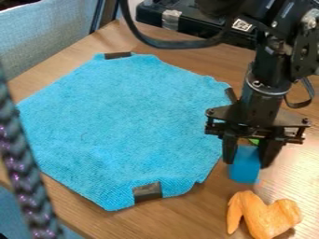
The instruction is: Put the blue figure to the edge of the cloth
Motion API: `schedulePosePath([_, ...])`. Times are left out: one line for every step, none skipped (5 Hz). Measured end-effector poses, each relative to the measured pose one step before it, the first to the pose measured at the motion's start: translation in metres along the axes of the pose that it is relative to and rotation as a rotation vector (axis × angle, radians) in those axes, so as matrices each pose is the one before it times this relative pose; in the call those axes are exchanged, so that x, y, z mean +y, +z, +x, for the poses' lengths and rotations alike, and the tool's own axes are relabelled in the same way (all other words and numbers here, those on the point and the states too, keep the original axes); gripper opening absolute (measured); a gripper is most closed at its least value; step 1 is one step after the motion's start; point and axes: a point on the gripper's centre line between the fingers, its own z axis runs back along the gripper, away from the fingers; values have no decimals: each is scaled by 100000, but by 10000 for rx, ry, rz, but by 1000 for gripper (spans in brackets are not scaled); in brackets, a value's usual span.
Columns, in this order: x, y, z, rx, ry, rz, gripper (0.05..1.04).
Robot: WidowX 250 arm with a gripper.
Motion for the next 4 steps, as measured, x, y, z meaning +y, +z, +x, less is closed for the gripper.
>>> schedulePosePath([499, 53, -247, 329, -39, -48, 547])
schedulePosePath([873, 523, 119, 226, 22, -161, 547])
schedulePosePath([1502, 1061, 291, 72, 23, -175, 547])
schedulePosePath([1905, 10, 1121, 88, 165, 91, 547])
